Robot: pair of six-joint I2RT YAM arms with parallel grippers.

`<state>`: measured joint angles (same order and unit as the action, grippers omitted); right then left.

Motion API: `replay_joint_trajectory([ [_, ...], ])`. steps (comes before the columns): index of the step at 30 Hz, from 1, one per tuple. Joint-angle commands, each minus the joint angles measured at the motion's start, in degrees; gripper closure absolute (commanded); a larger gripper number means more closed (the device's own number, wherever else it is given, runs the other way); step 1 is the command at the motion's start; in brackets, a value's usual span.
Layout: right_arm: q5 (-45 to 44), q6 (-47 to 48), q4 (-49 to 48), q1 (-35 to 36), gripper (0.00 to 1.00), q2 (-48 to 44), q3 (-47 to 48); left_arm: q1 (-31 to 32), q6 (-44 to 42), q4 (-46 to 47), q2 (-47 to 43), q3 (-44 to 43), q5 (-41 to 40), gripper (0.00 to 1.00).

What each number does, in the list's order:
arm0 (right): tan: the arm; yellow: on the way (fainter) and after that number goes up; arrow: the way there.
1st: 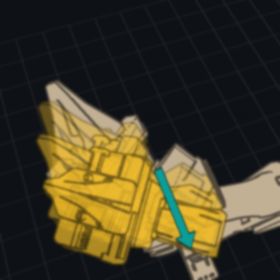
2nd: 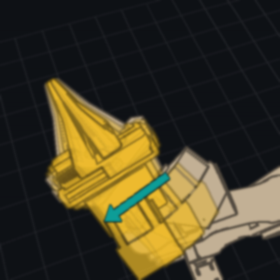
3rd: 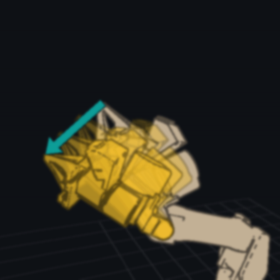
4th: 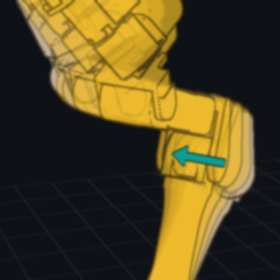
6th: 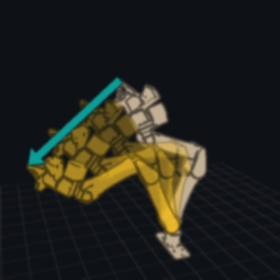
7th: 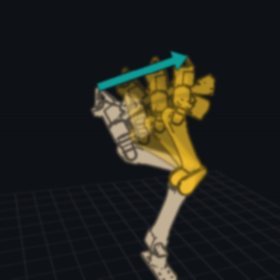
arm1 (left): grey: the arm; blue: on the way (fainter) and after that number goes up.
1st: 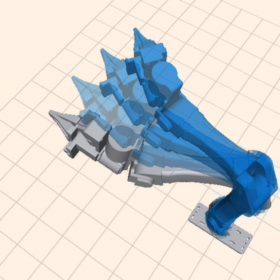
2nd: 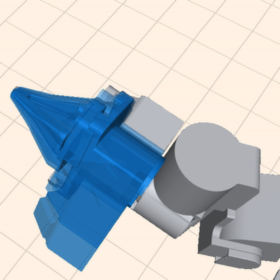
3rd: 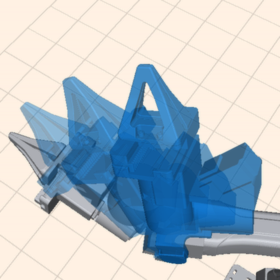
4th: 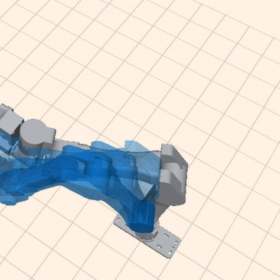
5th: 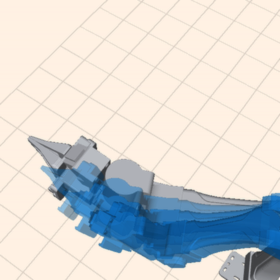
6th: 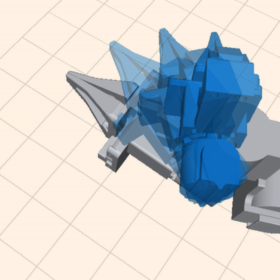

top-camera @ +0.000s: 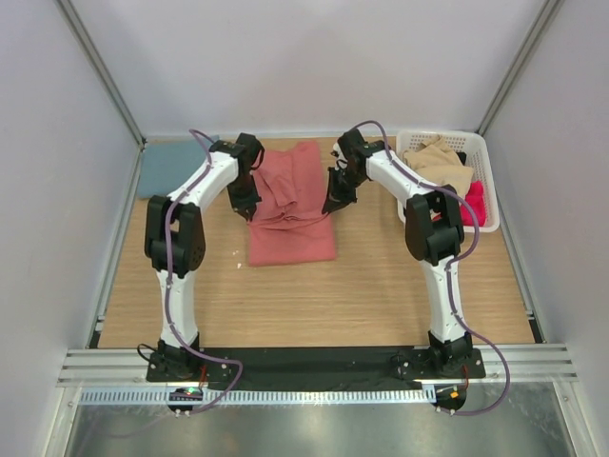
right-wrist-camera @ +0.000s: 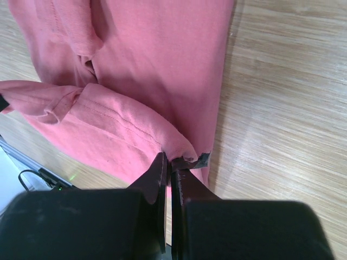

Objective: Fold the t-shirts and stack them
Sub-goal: Fold the tshirt

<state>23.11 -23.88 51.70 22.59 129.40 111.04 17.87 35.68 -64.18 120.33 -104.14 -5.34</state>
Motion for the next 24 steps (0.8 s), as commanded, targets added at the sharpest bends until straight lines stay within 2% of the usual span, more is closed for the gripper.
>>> replay_joint_trajectory([
  [1,1.2,-0.3,-0.5,-0.4,0.99,-0.2,3.1,-0.6,-0.7,-0.2,0.3,-2.9,-0.1,1.00],
  [19,2.9,-2.3,-2.7,-2.6,0.97,3.3,4.6,-2.0,-0.7,1.4,5.2,-7.0,2.4,0.98],
  [22,3.3,-2.5,-2.7,-3.3,0.95,4.3,5.7,-2.0,-1.1,1.0,6.3,-8.2,2.3,0.95],
  [24,3.7,-2.6,-2.7,-3.5,0.94,5.0,6.5,-2.0,-1.4,0.9,6.8,-8.7,2.2,0.89],
])
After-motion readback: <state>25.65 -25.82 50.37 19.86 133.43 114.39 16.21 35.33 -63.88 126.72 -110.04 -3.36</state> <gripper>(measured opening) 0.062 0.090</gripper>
